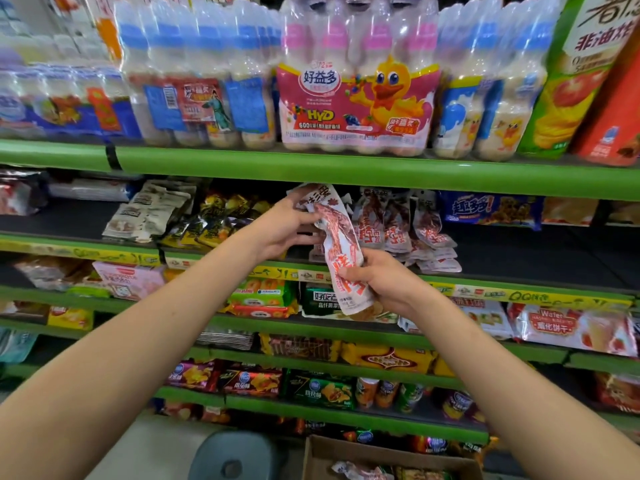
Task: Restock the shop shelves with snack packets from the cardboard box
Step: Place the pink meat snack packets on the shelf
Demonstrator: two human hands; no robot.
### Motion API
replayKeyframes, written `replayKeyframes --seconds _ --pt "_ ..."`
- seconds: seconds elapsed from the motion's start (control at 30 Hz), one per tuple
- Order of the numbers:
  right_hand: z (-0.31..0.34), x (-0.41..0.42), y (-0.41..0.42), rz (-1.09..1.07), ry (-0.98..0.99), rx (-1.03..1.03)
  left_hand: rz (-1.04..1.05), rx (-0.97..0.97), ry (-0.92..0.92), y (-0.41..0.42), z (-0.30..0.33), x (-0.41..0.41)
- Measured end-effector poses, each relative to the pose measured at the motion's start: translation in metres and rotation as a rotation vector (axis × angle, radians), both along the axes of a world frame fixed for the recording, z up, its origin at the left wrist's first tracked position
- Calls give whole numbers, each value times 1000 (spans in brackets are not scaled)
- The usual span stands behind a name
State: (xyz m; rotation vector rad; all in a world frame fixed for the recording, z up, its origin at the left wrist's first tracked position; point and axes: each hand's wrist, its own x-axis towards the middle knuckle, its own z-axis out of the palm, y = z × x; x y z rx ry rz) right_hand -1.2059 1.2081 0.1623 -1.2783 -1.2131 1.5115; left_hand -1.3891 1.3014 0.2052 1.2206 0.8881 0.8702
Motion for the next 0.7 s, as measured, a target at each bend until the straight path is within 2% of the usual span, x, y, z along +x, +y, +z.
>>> replayKeyframes --seconds 0.17,0.27,0.33,0.57,0.7 --pt "-5 -11 -6 -82 98 15 246 2 22 -19 -17 -6" --pt "-12 -20 -10 -76 151 11 64 -60 187 -33 -32 -8" --pt "-14 -27 -12 -77 180 -12 -54 -16 256 -38 -37 -9" --pt "-11 -34 -12 -30 248 -97 6 42 275 -35 -42 -17" --pt "-12 -34 -13 -55 146 -88 9 38 252 -33 -43 -20"
